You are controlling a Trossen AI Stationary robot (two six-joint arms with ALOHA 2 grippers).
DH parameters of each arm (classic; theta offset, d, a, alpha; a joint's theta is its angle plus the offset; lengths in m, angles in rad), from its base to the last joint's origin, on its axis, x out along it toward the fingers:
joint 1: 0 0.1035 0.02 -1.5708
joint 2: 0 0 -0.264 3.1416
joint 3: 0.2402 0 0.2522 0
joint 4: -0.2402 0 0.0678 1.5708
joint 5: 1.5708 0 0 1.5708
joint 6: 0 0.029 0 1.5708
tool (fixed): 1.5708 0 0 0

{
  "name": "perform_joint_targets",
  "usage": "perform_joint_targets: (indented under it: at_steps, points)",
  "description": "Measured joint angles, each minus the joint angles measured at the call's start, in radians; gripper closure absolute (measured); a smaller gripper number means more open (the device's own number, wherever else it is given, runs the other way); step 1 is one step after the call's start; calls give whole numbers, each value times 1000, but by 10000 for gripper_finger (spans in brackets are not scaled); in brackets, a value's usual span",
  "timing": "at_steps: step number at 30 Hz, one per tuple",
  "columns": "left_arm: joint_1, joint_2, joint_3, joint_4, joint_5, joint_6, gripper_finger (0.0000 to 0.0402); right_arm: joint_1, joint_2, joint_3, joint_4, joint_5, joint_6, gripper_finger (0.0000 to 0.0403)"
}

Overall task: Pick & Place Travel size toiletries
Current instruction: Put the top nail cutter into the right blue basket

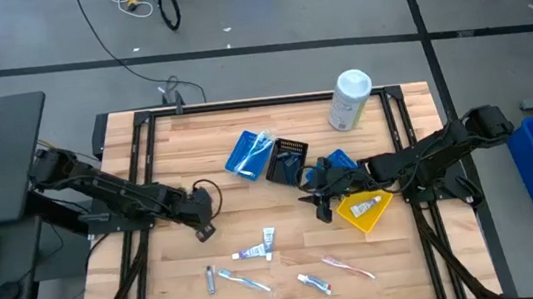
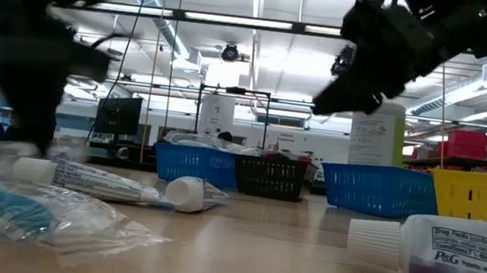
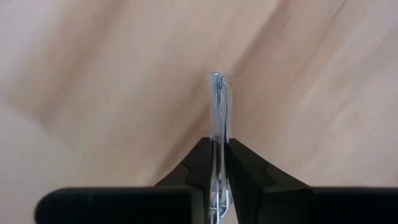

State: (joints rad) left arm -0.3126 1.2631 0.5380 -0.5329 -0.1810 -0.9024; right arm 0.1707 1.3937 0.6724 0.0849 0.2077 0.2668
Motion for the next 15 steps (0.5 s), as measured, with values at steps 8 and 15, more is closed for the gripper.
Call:
perform_joint_targets:
  at_steps: [8, 15]
  points:
    - [-1, 15, 159, 419, -241, 535, 359, -20, 34, 1, 344, -3, -40, 220]
    - [21, 84, 262, 630, -293, 895, 360, -40, 115, 4, 537, -6, -50, 199]
